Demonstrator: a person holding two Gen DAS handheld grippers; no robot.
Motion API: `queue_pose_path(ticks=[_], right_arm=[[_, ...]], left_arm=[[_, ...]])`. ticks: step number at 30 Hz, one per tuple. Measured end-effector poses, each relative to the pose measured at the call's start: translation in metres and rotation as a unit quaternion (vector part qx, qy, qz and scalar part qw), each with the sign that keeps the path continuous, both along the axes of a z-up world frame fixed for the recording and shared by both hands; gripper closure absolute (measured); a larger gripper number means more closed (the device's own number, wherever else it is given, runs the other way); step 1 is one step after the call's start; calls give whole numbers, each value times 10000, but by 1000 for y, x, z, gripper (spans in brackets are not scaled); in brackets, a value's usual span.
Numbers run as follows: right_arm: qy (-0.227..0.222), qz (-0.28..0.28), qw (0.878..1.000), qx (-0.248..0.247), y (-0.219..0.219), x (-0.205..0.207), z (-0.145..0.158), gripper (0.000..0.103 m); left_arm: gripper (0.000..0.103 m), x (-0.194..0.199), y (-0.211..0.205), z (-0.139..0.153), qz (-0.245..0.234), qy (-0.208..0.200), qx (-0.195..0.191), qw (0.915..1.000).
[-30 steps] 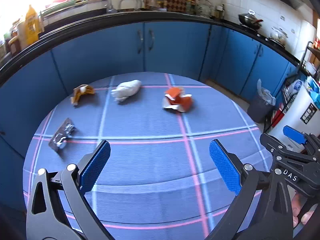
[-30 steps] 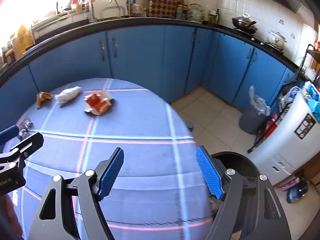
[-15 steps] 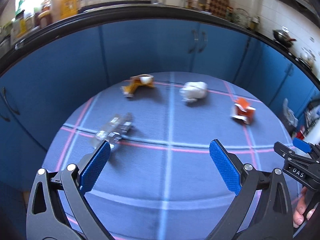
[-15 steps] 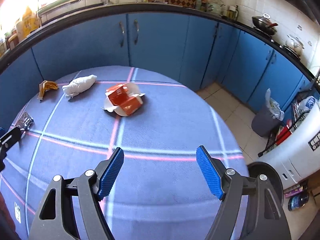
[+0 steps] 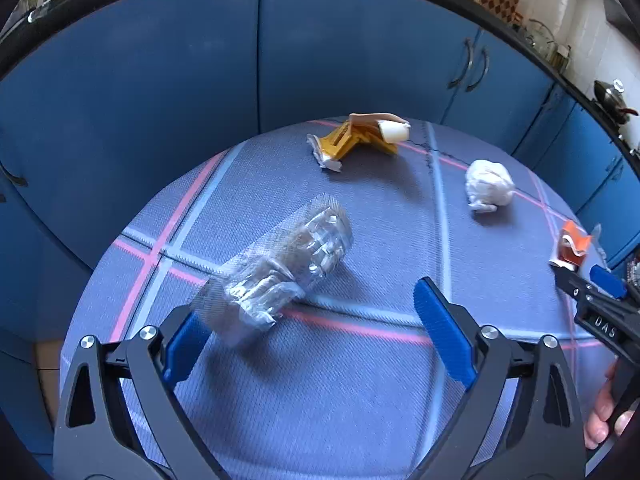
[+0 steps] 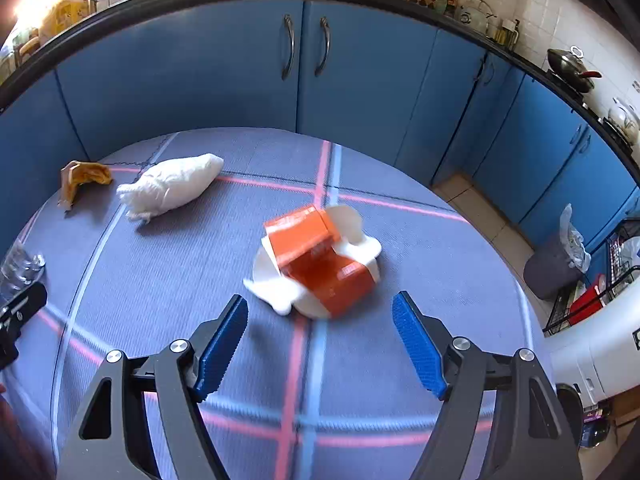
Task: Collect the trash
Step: 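Grasp the silver blister pack with the left gripper while the right gripper grasps the orange-white box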
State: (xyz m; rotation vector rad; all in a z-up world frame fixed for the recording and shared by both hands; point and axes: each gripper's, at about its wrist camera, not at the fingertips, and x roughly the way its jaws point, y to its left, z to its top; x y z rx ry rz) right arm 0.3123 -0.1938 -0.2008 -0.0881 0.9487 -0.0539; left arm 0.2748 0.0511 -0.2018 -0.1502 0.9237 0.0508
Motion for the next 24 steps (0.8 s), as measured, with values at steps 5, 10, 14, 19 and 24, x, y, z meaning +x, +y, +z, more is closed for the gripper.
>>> queue_pose_path(ticks=[5, 10, 14, 19, 24], right_arm=[[-24, -20, 9999, 157, 1, 15, -3, 30], [-43, 47, 9995, 294, -1, 16, -3, 35], [-106, 124, 9996, 249, 0, 9, -1, 40], [-132, 275, 9992, 247, 6, -2, 0, 41], [-190, 339, 9989, 264, 7, -15, 6, 41]], left_arm=[[40, 7, -6, 0, -4, -145, 224, 9996], [71, 14, -7, 2, -163, -191, 74, 9997], [78, 15, -4, 2, -232, -203, -65, 9995], [79, 13, -4, 4, -336, -220, -233, 9989], [91, 4, -10, 12, -440, -321, -256, 9982]])
